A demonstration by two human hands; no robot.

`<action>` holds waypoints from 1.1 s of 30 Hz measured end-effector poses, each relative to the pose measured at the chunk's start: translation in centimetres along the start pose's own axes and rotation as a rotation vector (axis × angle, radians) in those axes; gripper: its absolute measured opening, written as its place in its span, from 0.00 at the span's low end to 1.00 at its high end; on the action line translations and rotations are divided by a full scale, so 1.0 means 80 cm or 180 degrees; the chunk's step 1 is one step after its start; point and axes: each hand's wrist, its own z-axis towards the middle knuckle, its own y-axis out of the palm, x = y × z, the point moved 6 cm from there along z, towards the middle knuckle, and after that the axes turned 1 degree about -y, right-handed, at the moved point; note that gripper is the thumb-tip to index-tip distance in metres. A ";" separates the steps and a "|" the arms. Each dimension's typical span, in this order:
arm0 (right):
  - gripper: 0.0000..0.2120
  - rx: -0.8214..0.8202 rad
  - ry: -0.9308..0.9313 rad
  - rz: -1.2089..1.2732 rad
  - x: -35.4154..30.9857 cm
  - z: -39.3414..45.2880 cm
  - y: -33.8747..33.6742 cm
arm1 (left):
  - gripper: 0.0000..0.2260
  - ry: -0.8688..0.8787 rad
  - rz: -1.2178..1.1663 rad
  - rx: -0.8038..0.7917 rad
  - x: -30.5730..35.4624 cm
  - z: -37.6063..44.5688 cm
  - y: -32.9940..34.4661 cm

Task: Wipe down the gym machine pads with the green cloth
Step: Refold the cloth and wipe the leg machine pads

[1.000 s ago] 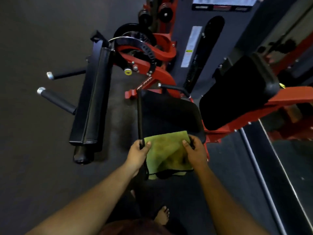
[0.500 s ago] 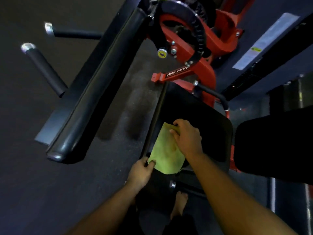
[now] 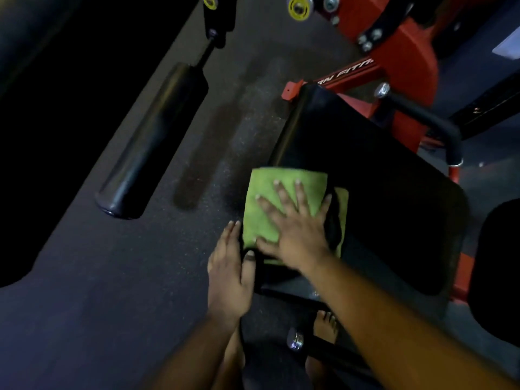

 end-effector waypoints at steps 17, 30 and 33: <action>0.45 0.0113 0.0713 0.0484 0.002 -0.061 0.026 | 0.31 0.0737 0.0025 -0.0182 0.020 0.034 0.023; 0.46 -0.0012 0.2431 0.1251 0.153 -0.216 0.097 | 0.38 0.2132 0.2627 -0.0857 0.059 0.039 0.075; 0.50 0.0134 0.2561 0.1530 0.096 -0.173 0.077 | 0.36 0.2275 0.2520 -0.0851 0.078 0.041 0.088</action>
